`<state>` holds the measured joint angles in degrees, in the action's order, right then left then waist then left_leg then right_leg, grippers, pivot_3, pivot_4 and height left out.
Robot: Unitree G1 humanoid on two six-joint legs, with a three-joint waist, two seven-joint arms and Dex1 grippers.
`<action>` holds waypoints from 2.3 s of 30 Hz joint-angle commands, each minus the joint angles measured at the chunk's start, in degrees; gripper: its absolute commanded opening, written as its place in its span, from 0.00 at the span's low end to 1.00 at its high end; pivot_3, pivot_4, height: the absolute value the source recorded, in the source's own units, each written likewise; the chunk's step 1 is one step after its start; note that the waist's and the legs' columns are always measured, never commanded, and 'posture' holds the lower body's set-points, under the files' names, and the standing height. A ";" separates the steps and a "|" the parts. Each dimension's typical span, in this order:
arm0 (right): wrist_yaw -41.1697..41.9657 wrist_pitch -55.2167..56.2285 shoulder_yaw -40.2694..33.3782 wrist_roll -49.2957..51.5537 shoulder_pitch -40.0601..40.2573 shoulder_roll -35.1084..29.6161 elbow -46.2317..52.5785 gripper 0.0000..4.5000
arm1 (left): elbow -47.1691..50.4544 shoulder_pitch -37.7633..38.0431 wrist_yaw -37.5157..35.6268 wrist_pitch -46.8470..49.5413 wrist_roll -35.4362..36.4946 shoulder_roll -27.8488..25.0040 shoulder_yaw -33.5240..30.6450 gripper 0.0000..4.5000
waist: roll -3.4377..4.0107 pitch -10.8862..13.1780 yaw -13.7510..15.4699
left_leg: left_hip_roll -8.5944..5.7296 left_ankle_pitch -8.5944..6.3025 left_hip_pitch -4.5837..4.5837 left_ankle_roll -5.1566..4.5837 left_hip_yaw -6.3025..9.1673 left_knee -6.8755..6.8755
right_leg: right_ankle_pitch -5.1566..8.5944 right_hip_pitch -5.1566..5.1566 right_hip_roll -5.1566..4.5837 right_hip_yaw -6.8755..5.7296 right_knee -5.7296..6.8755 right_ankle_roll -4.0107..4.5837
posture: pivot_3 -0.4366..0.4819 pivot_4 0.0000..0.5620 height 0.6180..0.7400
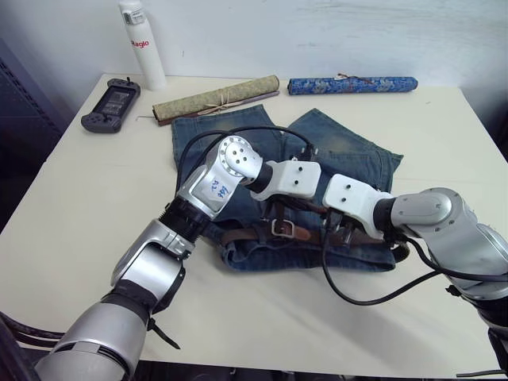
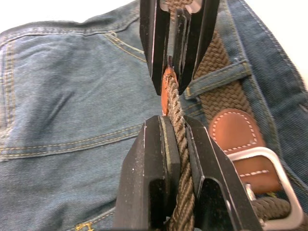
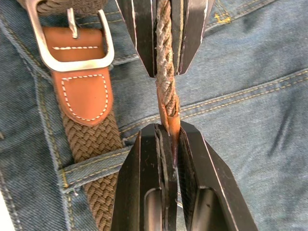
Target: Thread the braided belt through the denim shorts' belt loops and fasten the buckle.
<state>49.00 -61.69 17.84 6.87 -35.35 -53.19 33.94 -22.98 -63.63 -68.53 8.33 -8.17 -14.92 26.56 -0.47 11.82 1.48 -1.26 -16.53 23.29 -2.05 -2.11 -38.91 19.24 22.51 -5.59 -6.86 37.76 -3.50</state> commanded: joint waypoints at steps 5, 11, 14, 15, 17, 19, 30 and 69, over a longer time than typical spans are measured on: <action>-0.34 0.67 0.43 0.11 -0.69 -0.39 2.17 0.00 | 3.48 -0.35 -1.73 2.71 3.18 0.81 -1.86 0.29 | 0.00 0.00 -0.01 | 0.00 0.00 0.00 0.00 0.00 -0.01 | 0.00 0.00 0.00 0.00 0.01 0.00 | 0.48 0.27 0.56; -0.32 0.64 0.68 0.20 -0.48 -0.62 2.19 0.00 | 5.20 -0.30 -2.81 3.04 2.41 0.33 -0.39 0.58 | 0.00 0.00 -0.03 | 0.00 0.00 0.00 0.00 0.00 -0.02 | 0.00 0.00 0.00 0.00 0.02 0.00 | 0.48 0.27 0.56; -0.33 0.69 0.90 0.16 -0.38 -0.62 2.14 0.00 | 4.99 -0.80 -2.96 2.45 1.38 0.27 0.57 0.58 | 0.00 0.00 -0.02 | 0.00 0.00 0.00 0.00 0.00 -0.04 | 0.00 0.00 0.00 0.00 0.02 0.00 | 0.48 0.27 0.56; -0.29 0.70 1.08 0.11 -0.29 -0.71 2.12 0.00 | 4.87 -1.11 -3.12 2.10 0.78 0.13 1.15 0.58 | 0.00 0.00 -0.02 | 0.00 0.00 0.00 0.00 0.00 -0.04 | 0.00 -0.01 0.00 0.00 0.02 0.00 | 0.48 0.27 0.56; -0.19 0.70 1.47 0.05 -0.17 -0.94 2.10 0.00 | 4.72 -1.69 -3.43 1.92 -0.27 -0.08 2.09 0.58 | 0.00 0.00 -0.02 | 0.00 0.00 0.00 0.00 0.00 -0.04 | 0.00 -0.01 0.00 0.00 0.03 0.00 | 0.48 0.27 0.56; -0.18 0.80 1.97 -0.07 0.01 -1.13 1.99 0.00 | 4.66 -2.80 -4.30 2.33 -1.57 -0.16 3.52 0.58 | 0.00 0.00 -0.02 | 0.00 0.00 0.00 0.00 0.00 -0.04 | 0.00 0.00 0.00 0.00 0.03 0.00 | 0.48 0.27 0.56; -0.76 1.05 2.84 -0.29 0.23 -0.89 1.46 0.00 | 2.61 -6.90 -4.52 6.36 -4.30 3.99 6.49 0.46 | 0.00 0.00 0.04 | -0.01 -0.06 0.06 -0.10 0.00 -0.15 | 0.00 -0.01 -0.02 0.01 0.03 0.00 | 0.48 0.27 0.56; -2.43 4.42 -4.53 2.95 0.02 -2.00 0.17 0.00 | 4.02 -9.75 -4.62 19.83 5.23 -1.11 -5.83 0.73 | 0.03 -0.01 -0.04 | 0.01 -0.06 0.04 -0.11 -0.03 -0.18 | 0.01 0.00 -0.01 0.03 0.12 0.02 | 0.48 0.27 0.56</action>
<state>47.32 -58.52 14.78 10.86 -35.31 -54.07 33.62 -20.98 -71.56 -72.70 26.84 -4.87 -15.93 22.66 -0.45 11.81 1.44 -1.25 -16.60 23.33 -2.15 -2.14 -39.09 19.25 22.52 -5.60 -6.83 37.88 -3.47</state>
